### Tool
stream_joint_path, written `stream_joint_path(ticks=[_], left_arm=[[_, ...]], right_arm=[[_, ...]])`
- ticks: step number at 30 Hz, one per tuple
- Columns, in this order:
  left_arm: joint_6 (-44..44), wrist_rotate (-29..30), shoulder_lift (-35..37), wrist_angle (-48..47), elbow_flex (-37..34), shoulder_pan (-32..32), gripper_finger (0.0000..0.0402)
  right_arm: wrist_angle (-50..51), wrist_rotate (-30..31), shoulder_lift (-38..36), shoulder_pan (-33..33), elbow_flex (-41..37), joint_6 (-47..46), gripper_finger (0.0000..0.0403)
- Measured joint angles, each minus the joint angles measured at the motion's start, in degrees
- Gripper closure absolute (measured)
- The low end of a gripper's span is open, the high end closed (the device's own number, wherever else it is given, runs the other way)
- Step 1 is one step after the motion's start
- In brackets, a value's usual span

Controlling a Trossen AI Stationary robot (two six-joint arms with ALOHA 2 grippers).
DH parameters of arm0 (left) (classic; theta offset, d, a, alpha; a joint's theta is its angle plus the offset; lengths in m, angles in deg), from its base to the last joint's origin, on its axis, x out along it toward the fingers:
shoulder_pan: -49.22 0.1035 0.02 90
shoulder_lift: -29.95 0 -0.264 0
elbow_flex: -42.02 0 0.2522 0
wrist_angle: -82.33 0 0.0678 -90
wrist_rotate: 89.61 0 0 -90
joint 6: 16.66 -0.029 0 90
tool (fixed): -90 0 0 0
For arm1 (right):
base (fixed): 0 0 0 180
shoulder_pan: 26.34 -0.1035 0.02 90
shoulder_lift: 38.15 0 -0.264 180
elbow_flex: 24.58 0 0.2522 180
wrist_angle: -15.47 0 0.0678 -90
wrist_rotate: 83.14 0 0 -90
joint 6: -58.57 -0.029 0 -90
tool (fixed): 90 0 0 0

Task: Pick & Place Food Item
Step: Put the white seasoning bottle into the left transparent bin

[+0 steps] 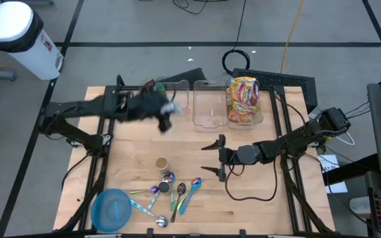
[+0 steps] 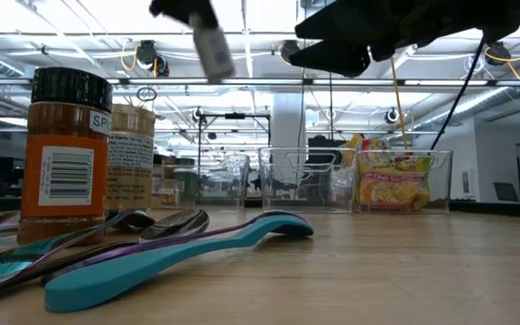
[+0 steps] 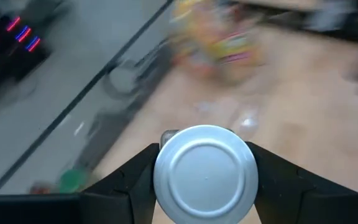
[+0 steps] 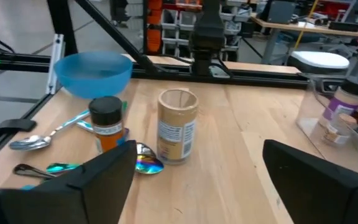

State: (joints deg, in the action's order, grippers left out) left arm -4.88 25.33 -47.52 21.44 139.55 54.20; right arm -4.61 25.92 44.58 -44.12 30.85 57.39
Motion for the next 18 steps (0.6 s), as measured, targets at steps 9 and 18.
stream_joint_path(ticks=[9,18], left_arm=[[1.8,-14.1,-8.7,0.5,0.0,20.4,0.0194],[-0.1,-16.0,-19.4,0.7,0.0,25.0,0.0194]], right_arm=[[0.3,0.0,0.0,-0.1,0.0,-1.4,0.0078],[1.1,-0.1,0.0,-0.1,0.0,-1.0,0.0078]])
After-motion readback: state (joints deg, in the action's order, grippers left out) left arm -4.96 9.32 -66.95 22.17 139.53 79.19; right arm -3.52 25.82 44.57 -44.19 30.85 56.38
